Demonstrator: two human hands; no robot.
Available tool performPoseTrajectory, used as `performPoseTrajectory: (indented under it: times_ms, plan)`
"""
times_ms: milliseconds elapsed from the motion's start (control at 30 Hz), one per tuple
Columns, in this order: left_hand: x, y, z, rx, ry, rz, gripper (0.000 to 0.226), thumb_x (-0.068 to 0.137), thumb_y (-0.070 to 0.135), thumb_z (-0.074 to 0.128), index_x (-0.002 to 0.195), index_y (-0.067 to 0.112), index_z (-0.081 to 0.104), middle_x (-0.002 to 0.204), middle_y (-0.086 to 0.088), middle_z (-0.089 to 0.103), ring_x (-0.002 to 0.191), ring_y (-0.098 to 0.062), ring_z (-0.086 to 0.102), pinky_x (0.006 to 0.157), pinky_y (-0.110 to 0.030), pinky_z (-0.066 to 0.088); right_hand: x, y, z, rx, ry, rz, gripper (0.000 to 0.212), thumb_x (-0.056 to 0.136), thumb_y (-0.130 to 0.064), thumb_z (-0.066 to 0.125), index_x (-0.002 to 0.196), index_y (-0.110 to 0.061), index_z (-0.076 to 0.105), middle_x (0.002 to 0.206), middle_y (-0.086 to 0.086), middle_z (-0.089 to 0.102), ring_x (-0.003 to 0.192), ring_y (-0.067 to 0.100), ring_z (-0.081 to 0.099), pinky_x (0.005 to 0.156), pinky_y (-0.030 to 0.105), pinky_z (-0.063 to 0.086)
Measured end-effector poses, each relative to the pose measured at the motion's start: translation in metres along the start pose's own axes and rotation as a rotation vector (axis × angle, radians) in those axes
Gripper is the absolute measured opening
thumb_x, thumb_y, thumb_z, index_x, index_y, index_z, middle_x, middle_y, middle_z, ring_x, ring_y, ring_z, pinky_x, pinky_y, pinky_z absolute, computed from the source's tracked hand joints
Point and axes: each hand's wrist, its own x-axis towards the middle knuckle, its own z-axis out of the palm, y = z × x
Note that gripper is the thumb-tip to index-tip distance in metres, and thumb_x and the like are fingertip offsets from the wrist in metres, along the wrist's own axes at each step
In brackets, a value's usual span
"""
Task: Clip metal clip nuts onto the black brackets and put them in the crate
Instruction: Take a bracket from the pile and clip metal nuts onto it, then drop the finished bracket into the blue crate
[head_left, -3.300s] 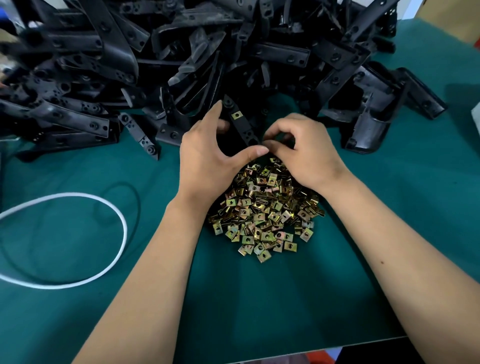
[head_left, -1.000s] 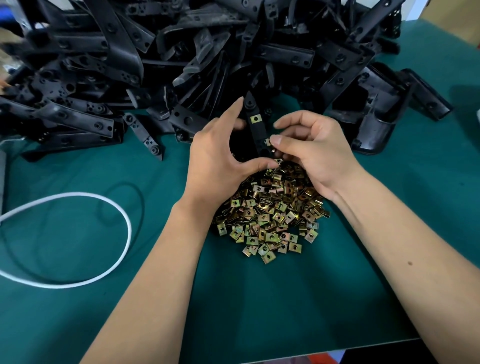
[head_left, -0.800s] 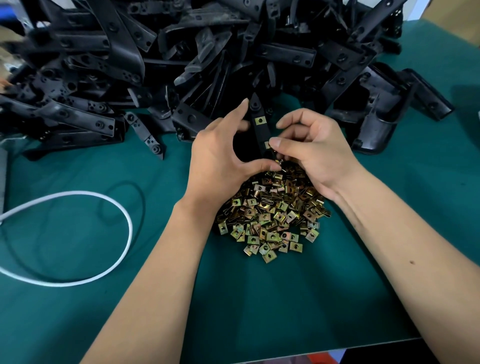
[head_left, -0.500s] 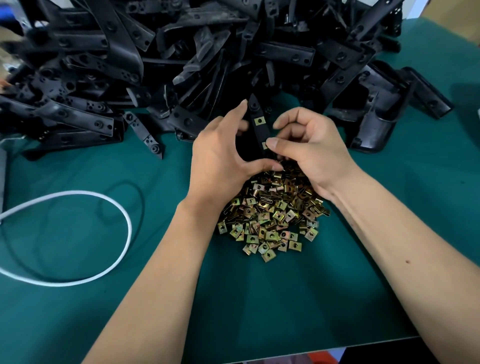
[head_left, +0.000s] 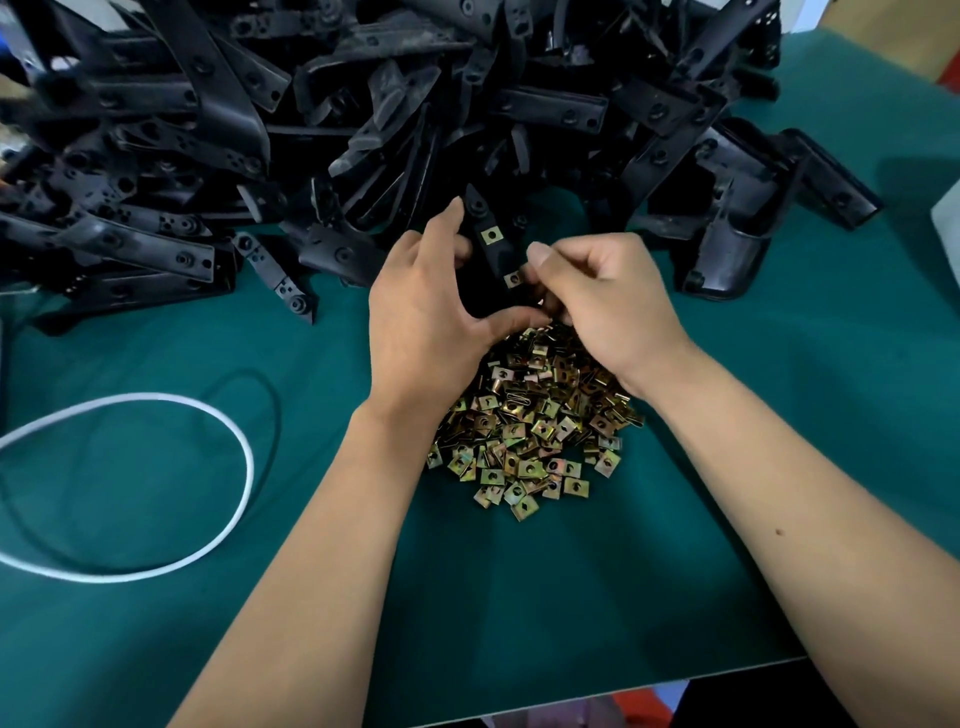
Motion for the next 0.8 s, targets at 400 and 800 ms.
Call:
performPoseTrajectory:
  times_ms: [400, 800]
  plan:
    - [-0.003, 0.025, -0.004, 0.232, -0.014, 0.157, 0.095, 0.064, 0.025, 0.094, 0.142, -0.008, 0.050, 0.106, -0.015, 0.070, 0.102, -0.035, 0.063, 0.092, -0.045, 0.052, -0.001, -0.010, -0.002, -0.184, 0.012, -0.085, 0.021, 0.087, -0.040, 0.080, 0.083, -0.020, 0.073, 0.073, -0.010, 0.068, 0.067, 0.000, 0.061, 0.059, 0.015, 0.045]
    - [-0.007, 0.185, 0.036, 0.253, 0.013, 0.533, 0.067, 0.081, 0.001, 0.071, 0.143, -0.008, 0.048, 0.104, -0.023, 0.070, 0.112, -0.046, 0.060, 0.110, -0.047, 0.039, -0.060, -0.031, -0.143, -0.184, 0.511, -0.106, 0.027, 0.082, -0.028, 0.076, 0.070, -0.006, 0.067, 0.057, 0.001, 0.051, 0.060, 0.006, 0.039, 0.056, 0.038, 0.038]
